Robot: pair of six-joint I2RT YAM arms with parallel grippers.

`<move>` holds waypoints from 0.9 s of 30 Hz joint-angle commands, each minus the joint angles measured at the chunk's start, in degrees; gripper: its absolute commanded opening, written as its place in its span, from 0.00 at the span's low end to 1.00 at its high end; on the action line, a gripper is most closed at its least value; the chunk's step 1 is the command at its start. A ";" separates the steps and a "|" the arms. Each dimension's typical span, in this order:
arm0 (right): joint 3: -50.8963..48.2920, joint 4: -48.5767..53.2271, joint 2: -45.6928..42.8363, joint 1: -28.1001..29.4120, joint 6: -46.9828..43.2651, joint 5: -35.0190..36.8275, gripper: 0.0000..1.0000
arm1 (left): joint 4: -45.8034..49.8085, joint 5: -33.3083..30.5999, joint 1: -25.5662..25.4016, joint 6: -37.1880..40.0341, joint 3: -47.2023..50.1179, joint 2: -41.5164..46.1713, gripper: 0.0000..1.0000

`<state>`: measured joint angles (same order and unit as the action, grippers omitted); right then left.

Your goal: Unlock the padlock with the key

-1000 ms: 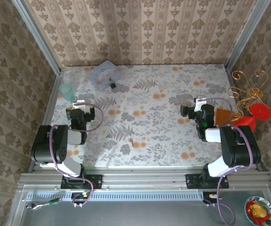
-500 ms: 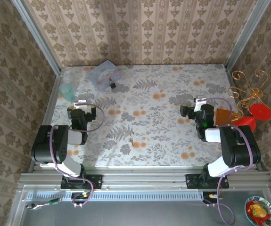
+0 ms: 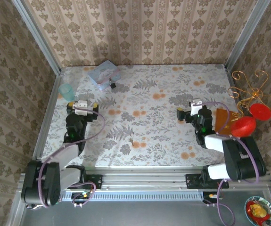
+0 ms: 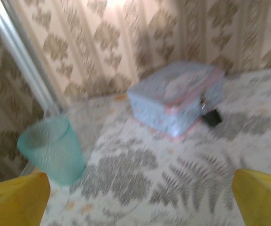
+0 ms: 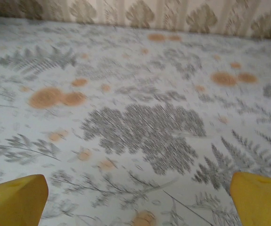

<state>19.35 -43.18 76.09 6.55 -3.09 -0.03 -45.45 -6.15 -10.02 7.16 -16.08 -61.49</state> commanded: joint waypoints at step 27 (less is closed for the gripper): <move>31.70 53.20 -20.38 23.47 29.97 5.93 0.99 | 29.77 17.85 0.35 -45.21 -4.23 26.89 1.00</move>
<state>46.65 2.90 54.11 29.65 25.78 7.25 -9.93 3.03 -10.92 -31.73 -22.83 -36.49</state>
